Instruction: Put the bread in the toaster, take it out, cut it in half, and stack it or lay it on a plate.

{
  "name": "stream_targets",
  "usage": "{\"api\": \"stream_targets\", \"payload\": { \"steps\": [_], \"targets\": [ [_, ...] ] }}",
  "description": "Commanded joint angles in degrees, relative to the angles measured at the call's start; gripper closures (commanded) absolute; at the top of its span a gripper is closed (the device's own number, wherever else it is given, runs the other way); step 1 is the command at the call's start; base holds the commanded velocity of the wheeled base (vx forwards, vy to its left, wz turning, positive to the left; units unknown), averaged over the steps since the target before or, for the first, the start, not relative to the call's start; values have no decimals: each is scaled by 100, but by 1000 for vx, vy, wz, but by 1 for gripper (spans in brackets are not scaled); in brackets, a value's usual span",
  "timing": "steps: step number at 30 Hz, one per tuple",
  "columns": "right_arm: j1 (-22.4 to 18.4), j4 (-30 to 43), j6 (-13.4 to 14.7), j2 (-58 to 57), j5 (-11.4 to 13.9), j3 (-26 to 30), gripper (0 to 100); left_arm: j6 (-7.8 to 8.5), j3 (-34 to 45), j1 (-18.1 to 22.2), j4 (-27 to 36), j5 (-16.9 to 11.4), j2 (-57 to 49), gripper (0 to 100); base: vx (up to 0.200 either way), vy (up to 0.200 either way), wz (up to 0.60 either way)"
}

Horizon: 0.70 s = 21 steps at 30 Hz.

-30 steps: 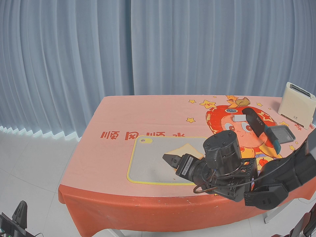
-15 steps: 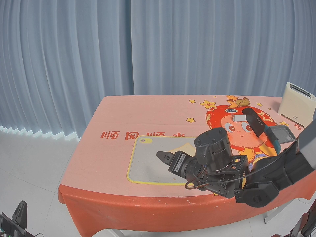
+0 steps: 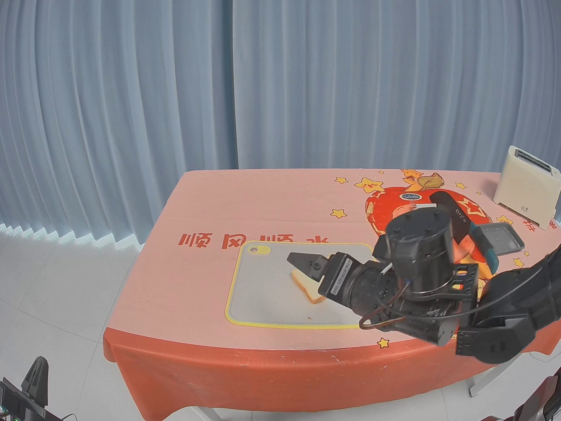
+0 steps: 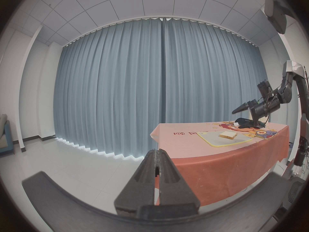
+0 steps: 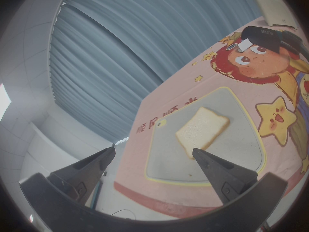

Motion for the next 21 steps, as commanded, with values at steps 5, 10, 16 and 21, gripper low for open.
{"api": "stream_targets", "payload": {
  "steps": [5,10,16,21],
  "targets": [
    [-650,-1,-442,-1336,1344,347,0,-2,101,2,-2,2,-24,100,0,0,0],
    [-905,16,-1040,-1776,1880,549,0,-2,101,2,-2,2,-24,100,0,0,0],
    [-1116,8,-1690,-2312,2064,610,0,-10,101,2,-2,2,-24,100,0,0,0],
    [-1231,16,-2042,-2479,2275,584,0,-2,101,2,-2,2,-24,100,0,0,0]
  ]
}}
